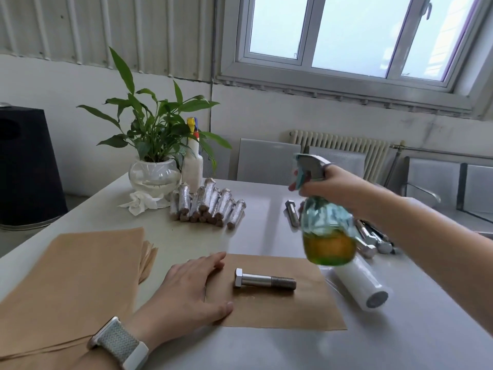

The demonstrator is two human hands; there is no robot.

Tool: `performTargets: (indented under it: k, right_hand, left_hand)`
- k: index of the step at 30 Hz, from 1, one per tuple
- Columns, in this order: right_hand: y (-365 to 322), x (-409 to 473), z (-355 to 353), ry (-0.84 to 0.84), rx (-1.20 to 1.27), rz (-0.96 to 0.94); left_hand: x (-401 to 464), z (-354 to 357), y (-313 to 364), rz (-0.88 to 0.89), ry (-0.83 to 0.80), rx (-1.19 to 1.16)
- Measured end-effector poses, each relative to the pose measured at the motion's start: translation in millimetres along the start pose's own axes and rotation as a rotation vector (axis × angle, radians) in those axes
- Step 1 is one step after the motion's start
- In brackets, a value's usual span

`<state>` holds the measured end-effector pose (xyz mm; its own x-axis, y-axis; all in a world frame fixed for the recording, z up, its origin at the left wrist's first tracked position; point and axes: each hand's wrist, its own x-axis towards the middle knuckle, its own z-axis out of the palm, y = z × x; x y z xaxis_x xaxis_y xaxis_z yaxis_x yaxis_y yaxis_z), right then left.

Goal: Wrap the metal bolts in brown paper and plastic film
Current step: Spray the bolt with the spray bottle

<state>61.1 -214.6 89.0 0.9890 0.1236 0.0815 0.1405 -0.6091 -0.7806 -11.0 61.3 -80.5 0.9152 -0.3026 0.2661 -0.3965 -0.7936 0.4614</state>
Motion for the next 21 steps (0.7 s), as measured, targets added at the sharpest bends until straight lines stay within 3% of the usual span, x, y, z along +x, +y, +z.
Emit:
performTargets:
  k: [3, 10, 17, 19, 21]
  right_hand:
    - [20, 28, 30, 0.175, 0.186, -0.070]
    - [63, 62, 60, 0.395, 0.191, -0.107]
    - [68, 38, 43, 0.320, 0.274, -0.047]
    - [70, -4, 40, 0.375, 0.126, -0.147]
    - [74, -54, 44, 0.289, -0.155, -0.406]
  left_hand:
    - [-1, 0, 1, 0.005, 0.003, 0.010]
    - [0, -1, 0, 0.005, -0.006, 0.015]
    - [-1, -1, -1, 0.040, 0.010, 0.011]
    - [-2, -1, 0, 0.053, 0.009, 0.020]
    - [-2, -1, 0, 0.061, 0.009, 0.026]
